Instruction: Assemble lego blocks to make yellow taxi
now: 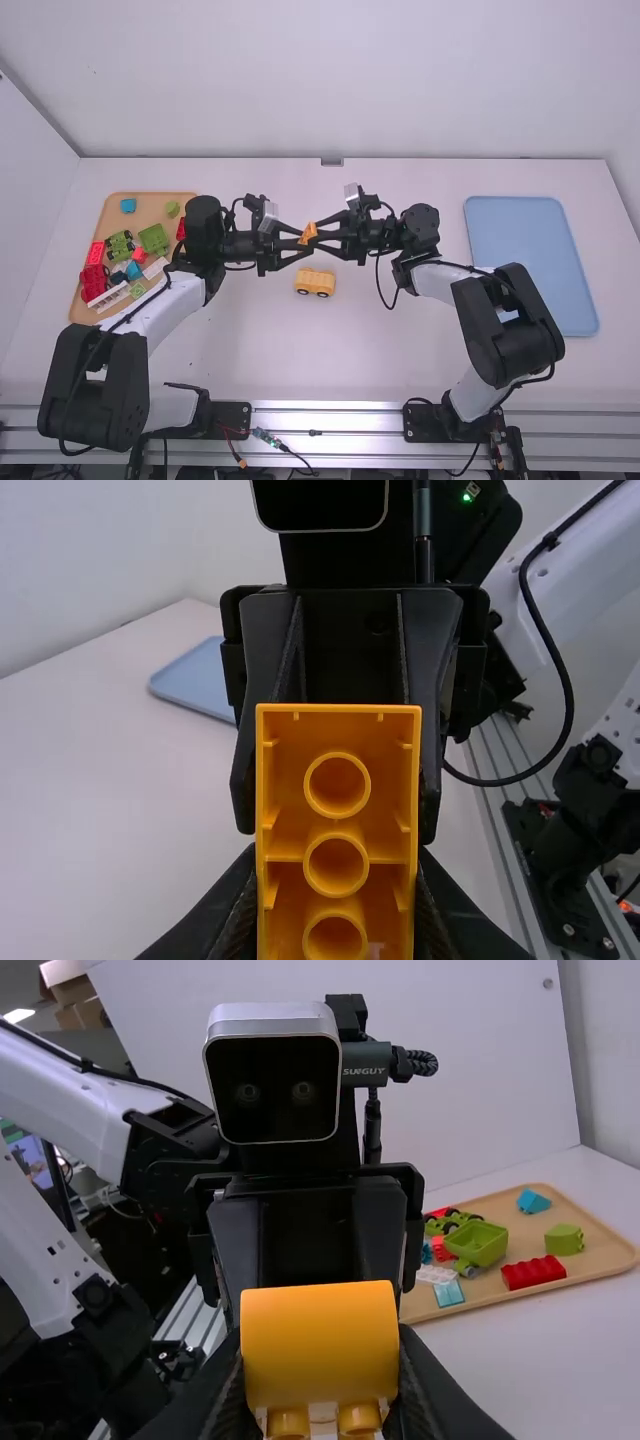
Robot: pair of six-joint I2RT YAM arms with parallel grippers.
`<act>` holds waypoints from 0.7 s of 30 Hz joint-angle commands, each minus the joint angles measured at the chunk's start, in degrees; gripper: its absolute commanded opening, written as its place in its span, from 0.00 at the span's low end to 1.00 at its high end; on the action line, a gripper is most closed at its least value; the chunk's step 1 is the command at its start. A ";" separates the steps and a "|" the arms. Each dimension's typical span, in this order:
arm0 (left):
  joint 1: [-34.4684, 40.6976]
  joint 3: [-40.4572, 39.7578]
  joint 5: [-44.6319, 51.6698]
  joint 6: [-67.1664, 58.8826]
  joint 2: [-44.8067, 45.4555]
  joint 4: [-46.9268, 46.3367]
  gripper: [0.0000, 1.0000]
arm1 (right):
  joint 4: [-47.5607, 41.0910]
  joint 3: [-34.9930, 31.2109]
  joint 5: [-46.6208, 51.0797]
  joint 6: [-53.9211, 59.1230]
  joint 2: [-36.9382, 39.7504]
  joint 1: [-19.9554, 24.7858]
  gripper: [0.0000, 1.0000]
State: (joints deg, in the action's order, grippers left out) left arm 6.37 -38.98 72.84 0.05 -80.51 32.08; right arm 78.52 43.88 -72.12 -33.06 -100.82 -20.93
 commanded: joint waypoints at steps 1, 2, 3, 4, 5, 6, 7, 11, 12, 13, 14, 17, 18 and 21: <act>-0.26 0.55 -0.46 -0.85 -0.25 0.21 0.34 | 0.35 1.16 -1.18 -1.01 -0.71 -0.11 0.22; -0.26 0.55 -0.48 -0.85 -0.25 0.21 0.51 | 0.35 1.18 -1.11 -0.98 -0.71 -0.11 0.22; -0.26 0.55 -0.48 -0.83 -0.25 0.24 0.65 | 0.35 1.18 -1.11 -0.98 -0.71 -0.11 0.22; -0.26 0.55 -0.44 -0.85 -0.25 0.19 0.99 | 0.35 1.18 -1.14 -1.05 -0.71 -0.11 0.22; -0.26 0.55 -0.42 -0.85 -0.25 0.19 0.97 | 0.35 1.18 -1.14 -1.05 -0.71 -0.11 0.22; -0.26 0.55 -0.28 -1.05 -0.25 0.15 0.99 | 0.35 1.18 -1.11 -1.01 -0.71 -0.11 0.22; -0.26 0.55 -0.33 -1.02 -0.25 0.06 0.99 | 0.35 1.18 -1.09 -1.01 -0.71 -0.11 0.23; -0.28 0.53 -0.31 -1.00 -0.25 0.04 0.99 | 0.35 1.18 -0.92 -1.33 -0.69 0.48 0.25; -0.46 0.53 -0.28 -0.96 -0.25 0.00 0.99 | 0.33 1.22 -0.98 -1.73 -0.69 1.27 0.25; -0.66 0.53 -0.28 -0.72 -0.25 0.02 0.99 | 0.11 1.33 -1.22 -1.70 -0.69 1.88 0.25; -0.76 0.50 -0.31 -0.59 -0.25 0.02 0.99 | -0.37 1.46 -1.33 -1.68 -0.69 2.27 0.25; -1.81 -0.44 -0.42 -0.67 -0.25 -2.71 0.99 | -9.40 3.89 -1.33 -0.81 -0.69 5.18 0.22; -2.19 -1.03 -0.98 -1.29 -0.25 -4.57 0.99 | -13.92 5.14 -1.25 1.05 -0.69 6.19 0.20; -2.82 -3.56 -8.07 -4.72 -0.25 -13.60 0.99 | -26.53 8.41 0.55 6.54 -0.69 7.91 0.19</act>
State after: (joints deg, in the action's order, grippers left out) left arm 4.14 -40.10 69.17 -1.74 -80.51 20.01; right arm 54.59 49.19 -72.58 -31.09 -100.84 -13.87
